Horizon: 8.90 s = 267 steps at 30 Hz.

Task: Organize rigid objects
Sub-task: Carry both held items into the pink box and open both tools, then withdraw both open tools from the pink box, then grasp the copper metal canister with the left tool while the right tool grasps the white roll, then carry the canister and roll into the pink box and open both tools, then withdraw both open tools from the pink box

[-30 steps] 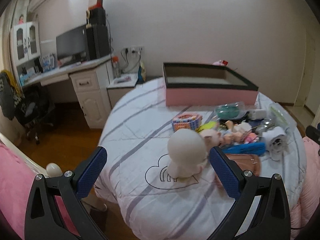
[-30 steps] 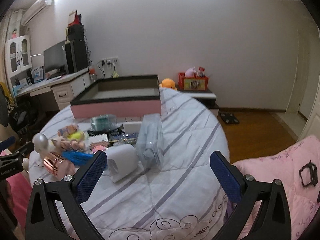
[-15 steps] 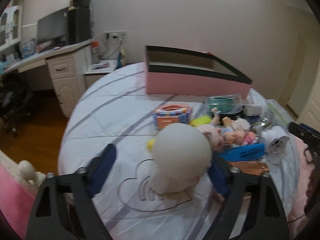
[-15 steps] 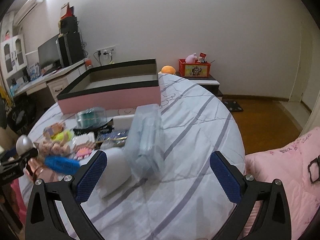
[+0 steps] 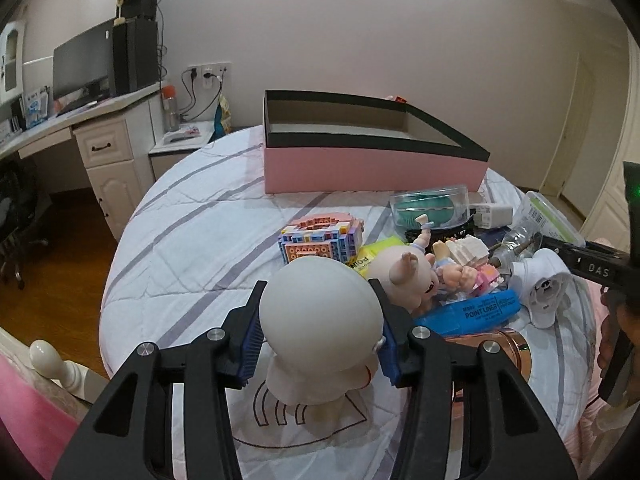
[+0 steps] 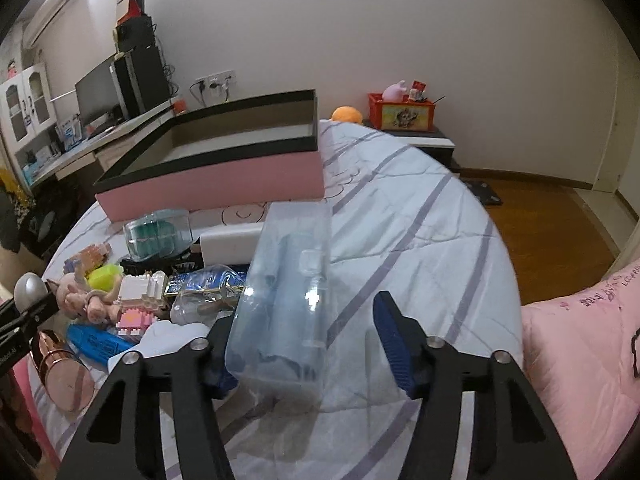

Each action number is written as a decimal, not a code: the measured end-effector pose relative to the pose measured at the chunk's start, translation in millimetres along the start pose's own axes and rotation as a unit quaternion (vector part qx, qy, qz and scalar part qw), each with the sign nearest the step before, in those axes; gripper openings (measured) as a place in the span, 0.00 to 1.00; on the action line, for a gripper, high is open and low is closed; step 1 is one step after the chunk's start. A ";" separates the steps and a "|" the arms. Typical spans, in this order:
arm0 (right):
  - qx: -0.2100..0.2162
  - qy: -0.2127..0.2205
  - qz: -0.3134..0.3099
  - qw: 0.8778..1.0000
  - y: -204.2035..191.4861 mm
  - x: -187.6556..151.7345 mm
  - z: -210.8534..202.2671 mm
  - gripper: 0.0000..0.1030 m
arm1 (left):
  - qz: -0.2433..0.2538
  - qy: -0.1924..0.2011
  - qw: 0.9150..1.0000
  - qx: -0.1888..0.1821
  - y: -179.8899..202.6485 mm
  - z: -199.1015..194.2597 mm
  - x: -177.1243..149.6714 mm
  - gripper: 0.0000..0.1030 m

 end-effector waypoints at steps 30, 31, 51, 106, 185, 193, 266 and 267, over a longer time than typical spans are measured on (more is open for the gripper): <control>0.069 0.034 -0.089 0.993 -59.2 135.3 28.8 0.32 | 0.080 0.028 0.996 -0.038 53.6 48.3 176.4 0.45; 0.071 0.024 -0.093 0.993 -64.5 142.6 41.3 0.32 | 0.081 0.016 0.996 -0.037 52.9 62.1 183.2 0.45; 0.062 -0.089 -0.083 0.991 -84.5 162.0 140.1 0.57 | 0.049 -0.109 0.991 0.059 19.5 180.4 199.7 0.81; -0.030 0.185 -0.032 0.982 -42.3 -10.7 -182.4 1.00 | 0.025 0.166 0.979 0.119 68.0 -159.6 27.0 1.00; 0.067 0.219 -0.076 0.971 -82.2 61.7 -150.0 0.47 | 0.021 0.226 0.965 0.130 57.1 -146.8 93.0 0.53; 0.059 0.200 -0.081 0.975 -78.6 90.3 -115.3 0.47 | 0.023 0.197 0.972 0.128 37.3 -103.2 124.2 0.53; 0.024 0.270 -0.036 0.962 -67.6 49.8 -220.5 1.00 | 0.021 0.244 0.962 0.125 79.0 -197.5 84.6 1.00; 0.024 0.273 -0.036 0.961 -67.3 44.5 -223.6 1.00 | 0.023 0.246 0.961 0.125 80.3 -202.6 80.9 1.00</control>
Point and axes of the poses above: each gripper's, at about its wrist camera, not at the fingertips, and z roughly the way its jaws point, y to its right, x to its top, the point moved 4 cm from there along z, roughly the way its jaws point
